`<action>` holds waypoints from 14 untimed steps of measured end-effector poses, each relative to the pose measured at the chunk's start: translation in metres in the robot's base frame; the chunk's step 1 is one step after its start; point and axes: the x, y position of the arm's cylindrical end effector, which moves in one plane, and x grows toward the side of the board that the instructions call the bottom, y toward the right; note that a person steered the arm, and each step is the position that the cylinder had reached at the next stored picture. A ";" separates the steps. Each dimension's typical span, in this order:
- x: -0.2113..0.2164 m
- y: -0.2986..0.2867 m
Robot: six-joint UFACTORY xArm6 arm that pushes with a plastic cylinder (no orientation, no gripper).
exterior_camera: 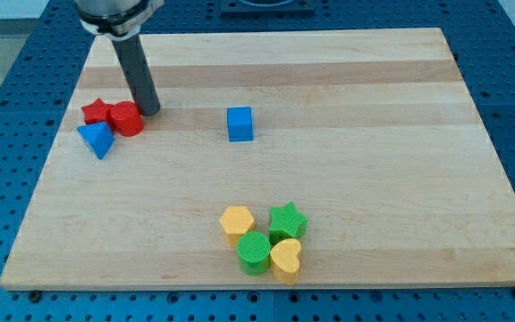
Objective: Move the blue cube to the red circle
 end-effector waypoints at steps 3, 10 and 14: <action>-0.016 0.137; 0.034 0.177; 0.034 0.083</action>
